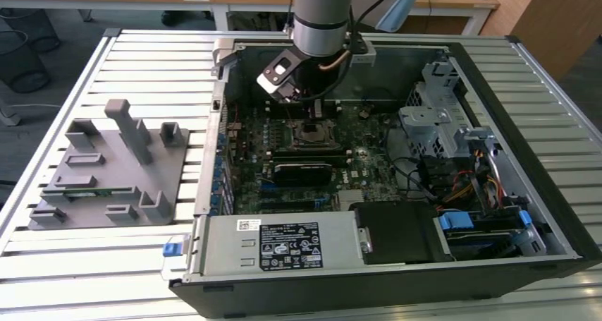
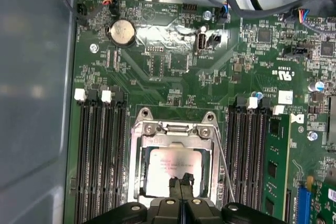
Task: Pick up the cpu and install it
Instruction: 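Close the cpu cover, then install the first cpu locking lever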
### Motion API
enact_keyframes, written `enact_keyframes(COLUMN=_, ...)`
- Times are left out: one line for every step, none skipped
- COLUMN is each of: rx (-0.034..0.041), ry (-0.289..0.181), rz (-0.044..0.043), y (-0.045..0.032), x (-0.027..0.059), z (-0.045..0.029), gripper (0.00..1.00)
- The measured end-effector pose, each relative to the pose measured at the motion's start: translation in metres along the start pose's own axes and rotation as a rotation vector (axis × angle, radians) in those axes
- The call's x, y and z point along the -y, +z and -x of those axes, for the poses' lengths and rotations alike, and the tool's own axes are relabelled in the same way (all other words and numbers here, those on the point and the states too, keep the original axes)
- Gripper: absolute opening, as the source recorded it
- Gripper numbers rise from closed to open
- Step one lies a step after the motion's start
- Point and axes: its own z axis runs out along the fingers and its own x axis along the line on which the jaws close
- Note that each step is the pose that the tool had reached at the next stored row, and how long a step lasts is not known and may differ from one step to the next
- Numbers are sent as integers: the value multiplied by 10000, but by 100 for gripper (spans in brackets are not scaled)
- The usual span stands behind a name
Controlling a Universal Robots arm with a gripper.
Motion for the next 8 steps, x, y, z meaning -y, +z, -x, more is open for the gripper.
enact_keyframes(rx=0, ry=0, rz=0, y=0, x=-7, z=0, gripper=11)
enact_keyframes(rx=0, ry=0, rz=0, y=0, x=-15, z=1, gripper=11)
enact_keyframes(rx=0, ry=0, rz=1, y=0, x=-21, z=1, gripper=11)
enact_keyframes(rx=0, ry=-1, rz=1, y=0, x=-24, z=1, gripper=11)
enact_keyframes(rx=0, ry=-1, rz=1, y=0, x=-27, z=1, gripper=11)
enact_keyframes(rx=0, ry=0, rz=0, y=0, x=-30, z=1, gripper=11)
enact_keyframes(rx=0, ry=0, rz=0, y=0, x=-33, z=1, gripper=11)
enact_keyframes(rx=0, ry=0, rz=0, y=0, x=-35, z=1, gripper=11)
